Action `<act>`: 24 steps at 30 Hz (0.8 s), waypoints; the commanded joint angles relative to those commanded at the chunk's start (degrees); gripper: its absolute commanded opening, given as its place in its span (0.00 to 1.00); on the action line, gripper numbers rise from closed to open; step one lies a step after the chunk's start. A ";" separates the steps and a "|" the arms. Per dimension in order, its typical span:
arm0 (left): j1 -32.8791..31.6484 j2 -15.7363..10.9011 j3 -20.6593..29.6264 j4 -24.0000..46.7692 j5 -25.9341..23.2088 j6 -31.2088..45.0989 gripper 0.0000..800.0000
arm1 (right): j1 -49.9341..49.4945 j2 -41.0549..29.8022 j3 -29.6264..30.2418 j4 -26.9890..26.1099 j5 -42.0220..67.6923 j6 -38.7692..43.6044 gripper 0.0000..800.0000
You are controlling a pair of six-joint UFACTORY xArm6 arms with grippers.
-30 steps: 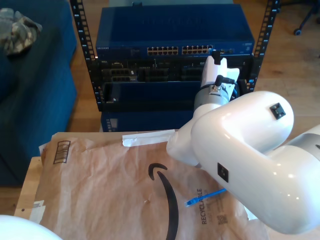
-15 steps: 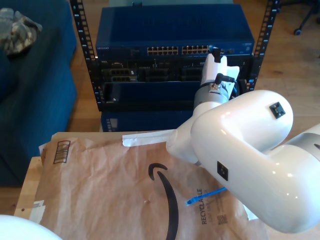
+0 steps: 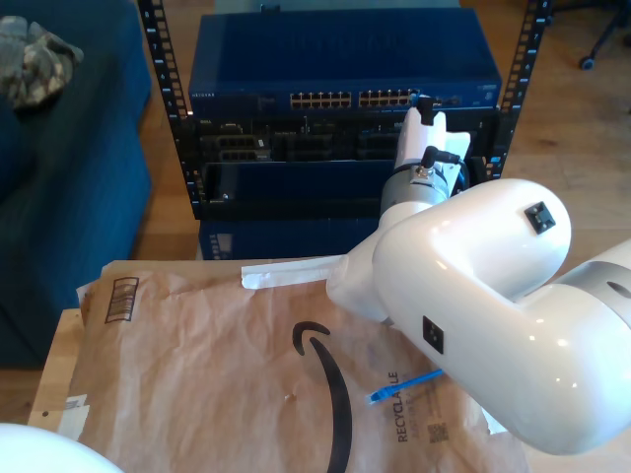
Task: Grab the cable and plug it in
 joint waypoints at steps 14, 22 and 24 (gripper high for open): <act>0.00 -0.09 0.00 0.00 0.00 0.00 1.00 | -0.18 -0.44 0.62 0.00 -0.53 0.18 0.00; 0.00 -0.09 0.09 0.00 -0.09 0.09 1.00 | 0.00 -0.44 0.44 0.18 -0.79 0.26 0.00; 0.00 -0.09 0.00 0.00 -0.09 0.00 1.00 | 0.09 -0.44 0.35 0.18 -0.79 0.26 0.00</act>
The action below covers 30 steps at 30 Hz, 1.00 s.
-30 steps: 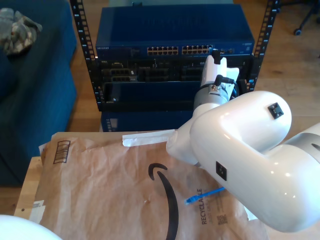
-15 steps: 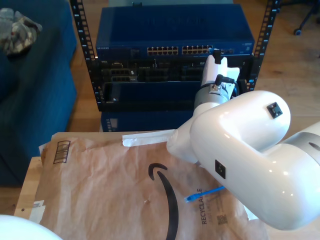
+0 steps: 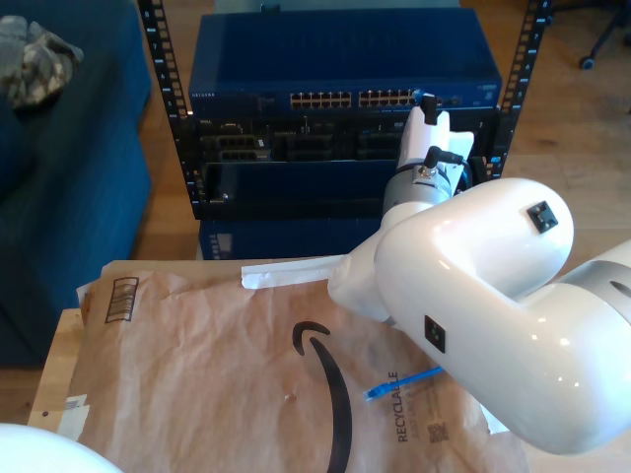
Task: Grab the cable and plug it in
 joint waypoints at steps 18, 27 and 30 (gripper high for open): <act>0.00 0.00 0.00 0.00 0.00 0.09 1.00 | 0.00 0.88 -0.88 0.00 0.00 0.00 0.00; 0.00 0.00 0.09 0.00 0.00 0.09 1.00 | -0.18 0.62 -0.88 0.00 -0.09 0.00 0.00; 0.00 0.00 0.00 0.00 0.09 0.00 1.00 | -0.09 0.62 -0.97 0.00 -0.09 0.00 0.00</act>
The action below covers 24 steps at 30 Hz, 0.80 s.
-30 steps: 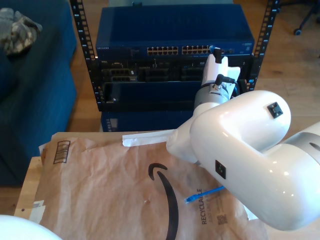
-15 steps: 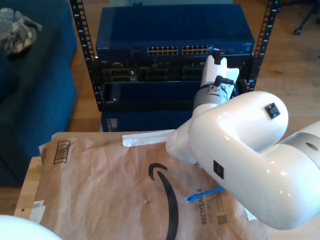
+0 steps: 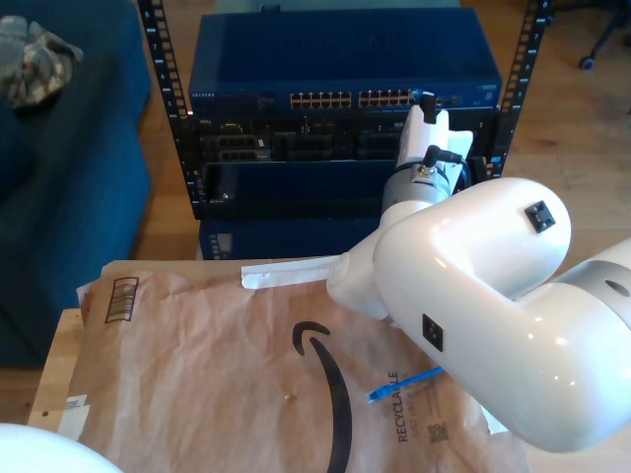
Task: Grab the cable and plug it in
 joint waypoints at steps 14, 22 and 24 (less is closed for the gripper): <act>0.00 0.00 0.00 0.00 0.00 0.09 1.00 | 0.09 0.18 0.00 0.00 -0.09 0.00 0.00; 0.00 0.00 0.09 0.00 -0.09 0.09 1.00 | 0.09 0.18 -0.53 0.00 -0.09 0.00 0.00; 0.00 0.00 0.00 0.00 0.00 0.00 1.00 | 0.09 0.35 -0.88 0.00 0.00 0.00 0.00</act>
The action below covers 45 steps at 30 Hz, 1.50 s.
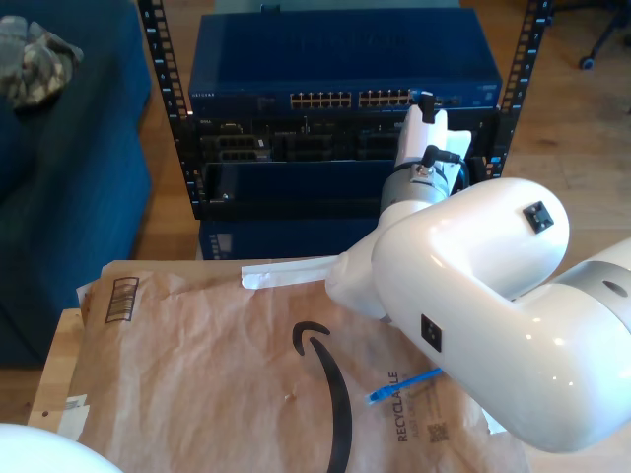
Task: Grab the cable and plug it in
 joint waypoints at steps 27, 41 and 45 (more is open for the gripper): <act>0.00 0.00 0.00 0.00 -0.09 0.09 1.00 | 0.35 0.35 0.26 0.09 0.35 0.35 0.00; 0.00 0.09 0.00 0.00 0.00 0.09 1.00 | 0.00 0.79 -1.32 0.09 0.70 0.35 0.00; 0.00 0.09 0.00 0.00 -0.09 0.09 1.00 | 0.00 0.79 -1.32 0.09 0.70 0.35 0.00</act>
